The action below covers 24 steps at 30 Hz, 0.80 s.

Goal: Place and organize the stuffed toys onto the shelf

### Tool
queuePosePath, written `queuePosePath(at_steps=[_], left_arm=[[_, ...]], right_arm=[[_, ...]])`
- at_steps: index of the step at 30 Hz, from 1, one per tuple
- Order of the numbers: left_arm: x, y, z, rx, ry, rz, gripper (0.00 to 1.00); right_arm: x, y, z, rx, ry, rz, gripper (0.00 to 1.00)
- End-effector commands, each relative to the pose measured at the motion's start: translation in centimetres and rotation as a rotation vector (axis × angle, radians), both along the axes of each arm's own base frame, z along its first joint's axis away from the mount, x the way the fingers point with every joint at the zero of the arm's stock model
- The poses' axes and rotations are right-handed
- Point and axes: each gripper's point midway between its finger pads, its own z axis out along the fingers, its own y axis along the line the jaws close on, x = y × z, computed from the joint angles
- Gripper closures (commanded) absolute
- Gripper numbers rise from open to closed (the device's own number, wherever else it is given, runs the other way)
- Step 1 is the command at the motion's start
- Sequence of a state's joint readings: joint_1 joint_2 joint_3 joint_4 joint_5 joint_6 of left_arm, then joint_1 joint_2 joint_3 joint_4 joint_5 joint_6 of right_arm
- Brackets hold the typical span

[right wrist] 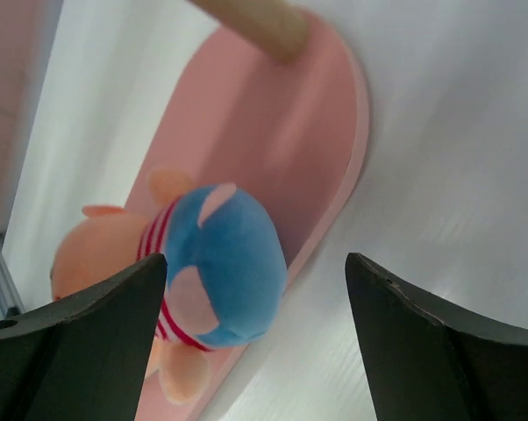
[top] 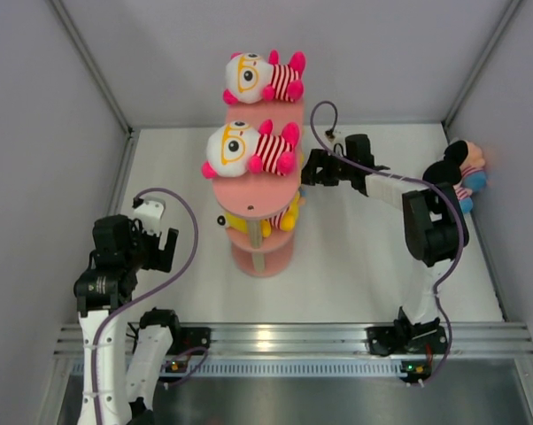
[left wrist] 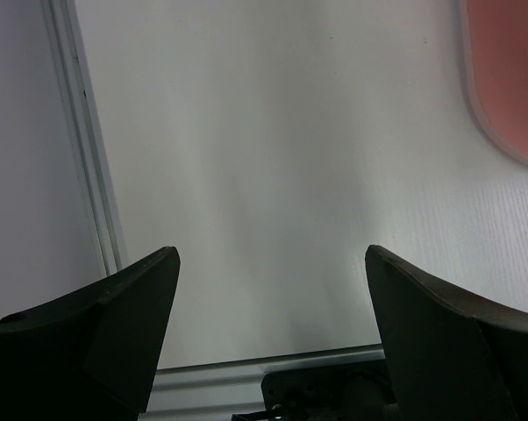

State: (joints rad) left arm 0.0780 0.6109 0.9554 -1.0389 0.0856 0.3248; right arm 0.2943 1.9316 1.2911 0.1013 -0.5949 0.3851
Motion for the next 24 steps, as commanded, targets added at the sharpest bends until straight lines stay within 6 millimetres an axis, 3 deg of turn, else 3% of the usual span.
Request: queuePosePath(at_steps=[1, 4, 6, 7, 8, 9, 11, 12, 14, 15, 16, 18, 19, 20, 24], left_arm=[[1.0, 0.0, 1.4, 0.007, -0.062, -0.012, 0.07], [1.0, 0.0, 1.4, 0.007, -0.062, -0.012, 0.07], [1.0, 0.0, 1.4, 0.008, -0.062, -0.012, 0.07], [1.0, 0.0, 1.4, 0.007, -0.062, -0.011, 0.07], [0.9, 0.0, 1.4, 0.008, -0.063, -0.012, 0.07], [1.0, 0.1, 1.4, 0.008, -0.062, -0.008, 0.07], [0.9, 0.1, 1.4, 0.008, -0.065, -0.008, 0.07], [0.9, 0.1, 1.4, 0.009, -0.063, -0.009, 0.07], [0.9, 0.0, 1.4, 0.007, -0.062, -0.011, 0.07], [0.9, -0.1, 1.4, 0.007, -0.063, -0.016, 0.07], [1.0, 0.0, 1.3, 0.009, -0.063, -0.016, 0.07], [1.0, 0.0, 1.1, 0.010, -0.060, -0.014, 0.07], [1.3, 0.1, 1.0, 0.015, -0.066, -0.011, 0.06], [1.5, 0.2, 0.8, 0.021, -0.068, -0.013, 0.06], [3.7, 1.4, -1.4, 0.068, -0.051, 0.015, 0.06]], right_arm=[[-2.6, 1.4, -1.1, 0.026, 0.041, 0.105, 0.18], [-3.3, 2.3, -1.4, 0.032, 0.045, 0.127, 0.21], [-3.8, 2.8, -1.7, 0.039, 0.043, 0.131, 0.30], [-3.8, 2.8, -1.6, 0.047, 0.051, 0.110, 0.46], [-3.9, 2.9, -1.7, 0.050, 0.054, 0.101, 0.56], [-3.8, 2.4, -2.1, 0.050, 0.062, 0.064, 0.74], [-3.7, 1.9, -1.4, 0.065, 0.048, 0.025, 0.91], [-4.2, 1.4, -2.1, 0.066, 0.072, 0.000, 1.00], [-3.5, 0.7, -0.3, 0.129, 0.042, -0.088, 1.00], [-4.2, -0.1, -1.3, 0.145, 0.078, -0.135, 1.00], [-2.9, -0.5, 1.1, 0.237, 0.035, -0.229, 1.00], [-3.5, -1.4, 0.9, 0.320, 0.054, -0.324, 1.00], [-2.9, -2.0, 2.0, 0.396, 0.064, -0.422, 1.00], [-2.7, -2.1, 3.0, 0.450, 0.035, -0.459, 1.00], [-1.5, -1.9, 3.6, 0.468, 0.021, -0.643, 1.00]])
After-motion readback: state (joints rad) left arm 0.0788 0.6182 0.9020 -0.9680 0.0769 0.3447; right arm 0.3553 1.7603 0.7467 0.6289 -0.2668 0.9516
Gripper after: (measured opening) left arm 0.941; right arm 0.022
